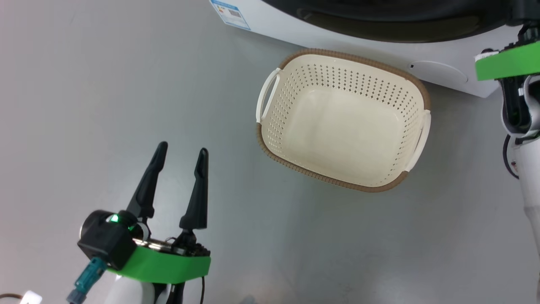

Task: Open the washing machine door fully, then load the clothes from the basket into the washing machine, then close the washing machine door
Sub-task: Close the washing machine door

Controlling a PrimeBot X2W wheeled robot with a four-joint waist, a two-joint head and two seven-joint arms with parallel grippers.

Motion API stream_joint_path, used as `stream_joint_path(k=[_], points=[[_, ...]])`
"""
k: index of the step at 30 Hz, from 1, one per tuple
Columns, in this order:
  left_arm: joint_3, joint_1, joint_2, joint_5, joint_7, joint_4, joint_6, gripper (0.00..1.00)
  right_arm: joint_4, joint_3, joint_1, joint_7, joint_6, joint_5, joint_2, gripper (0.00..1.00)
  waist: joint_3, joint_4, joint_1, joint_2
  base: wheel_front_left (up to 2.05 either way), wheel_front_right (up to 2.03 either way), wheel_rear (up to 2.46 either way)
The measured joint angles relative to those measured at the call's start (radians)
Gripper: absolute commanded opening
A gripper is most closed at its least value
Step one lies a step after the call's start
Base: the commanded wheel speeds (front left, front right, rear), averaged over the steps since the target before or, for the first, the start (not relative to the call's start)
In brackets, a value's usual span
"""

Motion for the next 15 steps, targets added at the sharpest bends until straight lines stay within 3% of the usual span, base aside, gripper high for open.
stream_joint_path(k=[15], points=[[0.002, -0.02, 0.002, -0.009, 0.0, 0.022, 0.0, 1.0, 0.004, 0.009, -0.015, 0.001, -0.001, -0.007, 0.005, 0.0, -0.018, -0.007, 0.0001, 0.0, 0.0, 0.0, 0.0]])
